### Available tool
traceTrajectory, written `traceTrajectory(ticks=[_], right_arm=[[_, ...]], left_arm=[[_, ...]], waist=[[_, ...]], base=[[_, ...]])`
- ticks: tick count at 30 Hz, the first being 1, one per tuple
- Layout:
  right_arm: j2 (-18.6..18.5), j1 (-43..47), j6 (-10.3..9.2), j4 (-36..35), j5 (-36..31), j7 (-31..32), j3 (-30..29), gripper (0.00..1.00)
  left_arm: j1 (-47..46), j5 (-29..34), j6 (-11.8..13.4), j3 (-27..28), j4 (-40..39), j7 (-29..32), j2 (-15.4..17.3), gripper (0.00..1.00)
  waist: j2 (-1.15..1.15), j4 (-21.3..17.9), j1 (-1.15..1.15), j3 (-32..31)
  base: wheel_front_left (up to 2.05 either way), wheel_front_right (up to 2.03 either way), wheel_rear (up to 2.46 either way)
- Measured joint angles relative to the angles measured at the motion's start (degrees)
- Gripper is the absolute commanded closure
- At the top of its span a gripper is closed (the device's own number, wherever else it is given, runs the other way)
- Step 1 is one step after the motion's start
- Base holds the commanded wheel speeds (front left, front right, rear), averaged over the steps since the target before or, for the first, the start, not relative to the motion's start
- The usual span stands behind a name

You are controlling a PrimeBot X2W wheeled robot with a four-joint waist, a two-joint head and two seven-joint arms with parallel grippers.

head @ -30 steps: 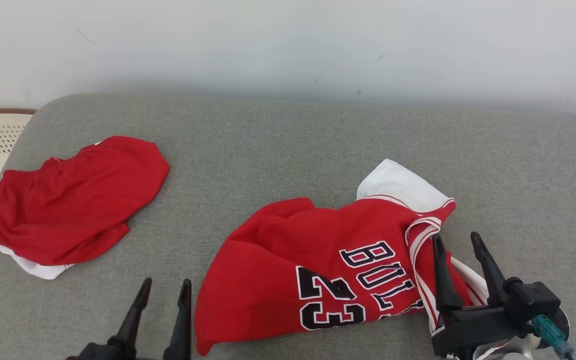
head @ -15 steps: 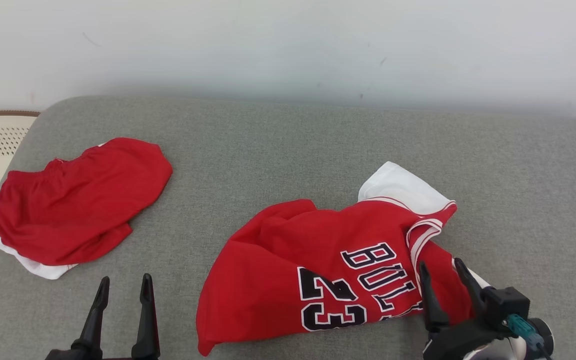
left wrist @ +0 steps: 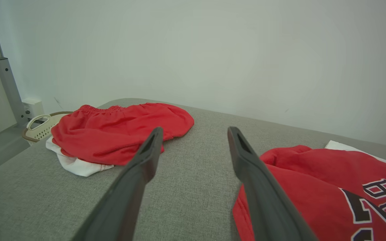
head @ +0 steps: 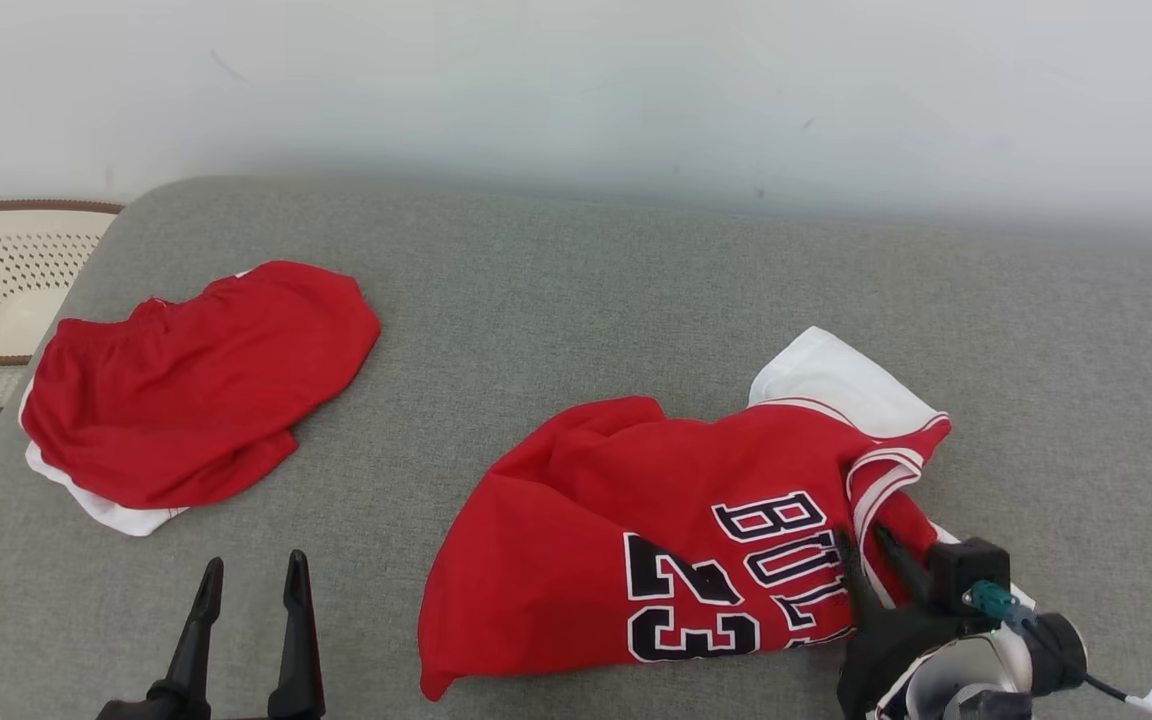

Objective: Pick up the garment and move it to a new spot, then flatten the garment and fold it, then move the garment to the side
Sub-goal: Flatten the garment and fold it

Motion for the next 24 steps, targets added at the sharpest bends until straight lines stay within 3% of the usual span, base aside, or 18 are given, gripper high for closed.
traceTrajectory(ticks=[10, 18, 24], right_arm=[[-1.3, -6.6, 0.0, 0.0, 1.7, -2.6, -1.1, 1.0], [-5.4, -18.8, 0.0, -1.4, 5.6, -2.4, 1.3, 1.0], [-6.7, -27.9, 0.0, 2.6, 9.0, -1.2, 3.9, 1.0]], left_arm=[[0.0, -0.5, 0.7, 0.2, 0.0, 0.0, 0.0, 0.0], [-0.8, -1.0, 0.7, -1.1, 0.2, 0.0, 0.0, 0.0], [-1.7, -1.4, 0.7, -1.8, 0.9, 0.0, 0.0, 0.0]], waist=[[0.0, -0.6, 0.0, 1.0], [0.0, -0.9, 0.0, 2.8], [0.0, 0.0, 0.01, 4.2]], base=[[0.0, 0.0, 0.0], [0.0, 0.0, 0.0], [0.0, 0.0, 0.0]])
